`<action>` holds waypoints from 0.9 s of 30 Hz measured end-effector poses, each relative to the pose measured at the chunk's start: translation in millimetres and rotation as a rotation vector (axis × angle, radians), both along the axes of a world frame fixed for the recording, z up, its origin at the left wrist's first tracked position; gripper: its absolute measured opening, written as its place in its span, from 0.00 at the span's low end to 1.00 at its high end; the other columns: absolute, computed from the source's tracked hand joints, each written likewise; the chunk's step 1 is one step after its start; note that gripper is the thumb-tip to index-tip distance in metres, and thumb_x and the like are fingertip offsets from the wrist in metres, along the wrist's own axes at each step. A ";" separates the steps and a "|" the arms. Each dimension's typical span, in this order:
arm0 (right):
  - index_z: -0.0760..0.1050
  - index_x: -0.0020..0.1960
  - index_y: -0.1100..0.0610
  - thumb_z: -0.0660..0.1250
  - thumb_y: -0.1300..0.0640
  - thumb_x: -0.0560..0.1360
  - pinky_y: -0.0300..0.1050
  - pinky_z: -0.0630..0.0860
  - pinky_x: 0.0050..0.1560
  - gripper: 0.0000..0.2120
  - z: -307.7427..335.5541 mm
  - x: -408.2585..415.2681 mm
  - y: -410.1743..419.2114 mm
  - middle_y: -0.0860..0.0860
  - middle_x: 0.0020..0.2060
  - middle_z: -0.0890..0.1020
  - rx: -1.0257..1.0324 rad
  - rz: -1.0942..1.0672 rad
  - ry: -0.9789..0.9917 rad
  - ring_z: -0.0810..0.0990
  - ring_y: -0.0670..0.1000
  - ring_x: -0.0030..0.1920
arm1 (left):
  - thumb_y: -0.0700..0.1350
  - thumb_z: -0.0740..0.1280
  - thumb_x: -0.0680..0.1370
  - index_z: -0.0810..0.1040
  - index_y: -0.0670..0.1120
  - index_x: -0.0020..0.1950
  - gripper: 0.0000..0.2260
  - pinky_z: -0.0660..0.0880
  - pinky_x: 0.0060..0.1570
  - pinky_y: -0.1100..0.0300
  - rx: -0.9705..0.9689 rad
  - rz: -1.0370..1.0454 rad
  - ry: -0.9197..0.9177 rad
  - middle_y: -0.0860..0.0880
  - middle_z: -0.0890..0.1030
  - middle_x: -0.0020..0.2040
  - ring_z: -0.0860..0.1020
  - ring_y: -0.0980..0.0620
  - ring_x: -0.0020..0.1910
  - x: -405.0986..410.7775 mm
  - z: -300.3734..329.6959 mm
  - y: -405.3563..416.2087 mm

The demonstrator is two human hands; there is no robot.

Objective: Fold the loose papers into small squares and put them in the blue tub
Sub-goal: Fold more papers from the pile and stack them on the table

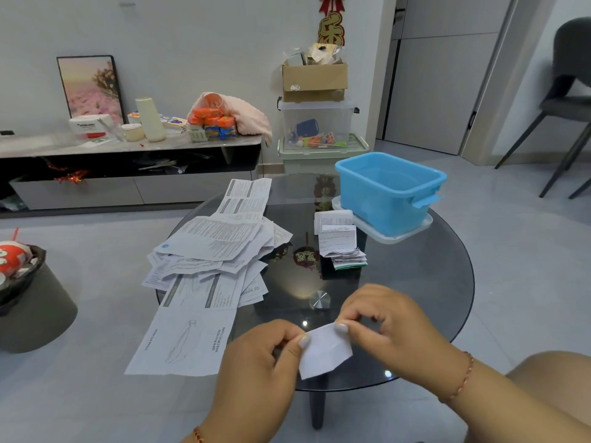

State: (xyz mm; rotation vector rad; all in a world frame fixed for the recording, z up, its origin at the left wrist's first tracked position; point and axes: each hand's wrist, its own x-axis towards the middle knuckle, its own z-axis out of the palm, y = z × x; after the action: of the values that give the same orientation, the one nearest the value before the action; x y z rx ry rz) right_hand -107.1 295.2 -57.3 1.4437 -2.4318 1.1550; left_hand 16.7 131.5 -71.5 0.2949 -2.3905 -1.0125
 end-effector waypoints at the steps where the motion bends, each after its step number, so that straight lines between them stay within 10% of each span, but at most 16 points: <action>1: 0.75 0.36 0.41 0.64 0.43 0.71 0.31 0.70 0.41 0.06 -0.1 0.1 -0.1 0.41 0.36 0.79 0.007 -0.011 -0.048 0.76 0.44 0.41 | 0.47 0.69 0.75 0.76 0.55 0.32 0.11 0.69 0.37 0.70 0.022 0.001 -0.010 0.62 0.77 0.35 0.74 0.60 0.38 -0.6 2.5 1.1; 19: 0.81 0.46 0.57 0.70 0.60 0.74 0.31 0.70 0.29 0.03 21.4 -63.7 -19.0 0.43 0.22 0.76 -0.320 -0.456 -0.580 0.70 0.39 0.23 | 0.43 0.65 0.77 0.76 0.55 0.46 0.05 0.75 0.36 0.69 0.365 -0.003 -0.036 0.56 0.80 0.39 0.79 0.57 0.35 -31.6 15.0 3.8; 27: 0.77 0.61 0.58 0.69 0.51 0.74 0.43 0.72 0.52 0.18 18.9 -104.6 -37.9 0.52 0.46 0.81 -0.030 -0.652 -0.368 0.79 0.52 0.47 | 0.45 0.66 0.76 0.75 0.60 0.47 0.08 0.77 0.42 0.59 0.291 0.022 -0.044 0.53 0.79 0.40 0.79 0.55 0.38 -24.5 6.6 -5.4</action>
State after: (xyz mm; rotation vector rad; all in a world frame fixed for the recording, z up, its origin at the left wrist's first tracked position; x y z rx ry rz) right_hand -211.7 257.2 -38.5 0.3630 -2.7621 1.3430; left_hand -7.8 126.1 -64.9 0.4513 -2.2697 -1.3577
